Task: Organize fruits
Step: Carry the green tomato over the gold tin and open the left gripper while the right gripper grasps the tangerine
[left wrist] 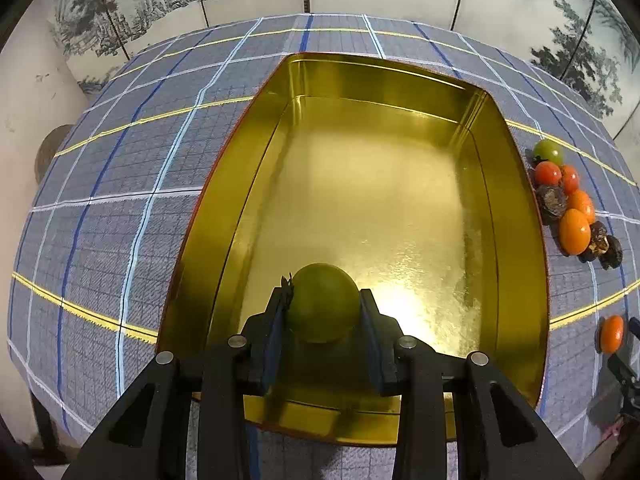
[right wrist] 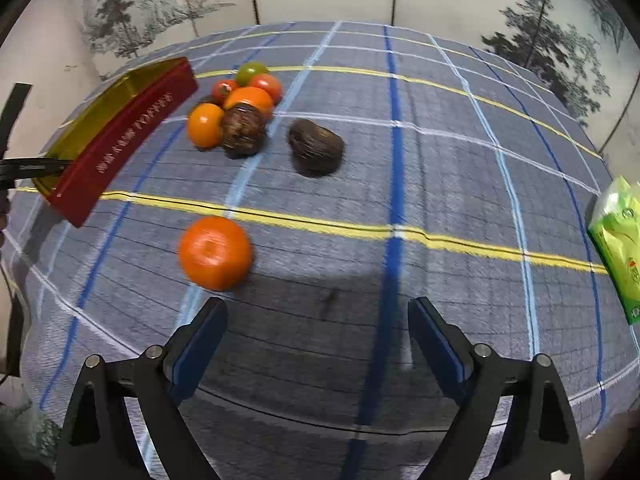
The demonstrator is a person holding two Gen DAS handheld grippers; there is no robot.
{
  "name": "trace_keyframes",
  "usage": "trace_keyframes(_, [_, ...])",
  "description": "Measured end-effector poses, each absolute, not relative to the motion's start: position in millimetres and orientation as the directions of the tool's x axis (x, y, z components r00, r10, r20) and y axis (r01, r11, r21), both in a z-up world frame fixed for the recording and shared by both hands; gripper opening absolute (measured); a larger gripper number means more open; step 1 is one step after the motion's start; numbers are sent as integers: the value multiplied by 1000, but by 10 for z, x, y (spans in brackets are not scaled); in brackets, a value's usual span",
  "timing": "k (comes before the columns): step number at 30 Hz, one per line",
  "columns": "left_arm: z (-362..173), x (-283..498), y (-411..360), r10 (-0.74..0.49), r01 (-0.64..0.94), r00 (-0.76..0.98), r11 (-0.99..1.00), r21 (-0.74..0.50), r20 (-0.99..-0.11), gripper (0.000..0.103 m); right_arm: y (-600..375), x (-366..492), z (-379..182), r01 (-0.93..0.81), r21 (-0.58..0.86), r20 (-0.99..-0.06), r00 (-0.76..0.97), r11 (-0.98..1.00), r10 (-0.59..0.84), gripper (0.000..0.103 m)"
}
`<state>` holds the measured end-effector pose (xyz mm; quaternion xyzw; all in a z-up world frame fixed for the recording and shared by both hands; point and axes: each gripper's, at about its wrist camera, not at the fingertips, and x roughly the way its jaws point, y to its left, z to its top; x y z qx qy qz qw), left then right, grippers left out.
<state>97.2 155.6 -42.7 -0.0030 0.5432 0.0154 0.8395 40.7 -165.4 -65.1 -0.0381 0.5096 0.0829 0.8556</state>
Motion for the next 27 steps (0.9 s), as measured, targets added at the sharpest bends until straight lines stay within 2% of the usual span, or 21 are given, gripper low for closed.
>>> trace_keyframes(5, [-432,996,1538,31,-31,406,999,20,-913,36,-1503,395,-595,-235,16,-870,476,972,130,89])
trace_keyframes(11, [-438,956,1493,52,-37,413,999,40,-909,36,-1378,435,-578,-258,21,-865,480,966,147,79])
trace_keyframes(20, [-444,858,1419,61,-55,415,998,42,-908,36,-1348,483,-592,-252,20,-866,480,968,143,77])
trace_keyframes(22, [-444,838,1413,61,-64,407,997,38,-911,36,-1332,495,-598,-257,22,-865,479,966,147,75])
trace_keyframes(23, [-443,826,1408,60,-72,402,997,34,-914,36,-1323,501,-599,-259,26,-866,477,965,152,70])
trace_keyframes(27, [-445,778,1370,62,-83,396,996,31,-916,36,-1261,531,-608,-273,23,-865,477,962,156,69])
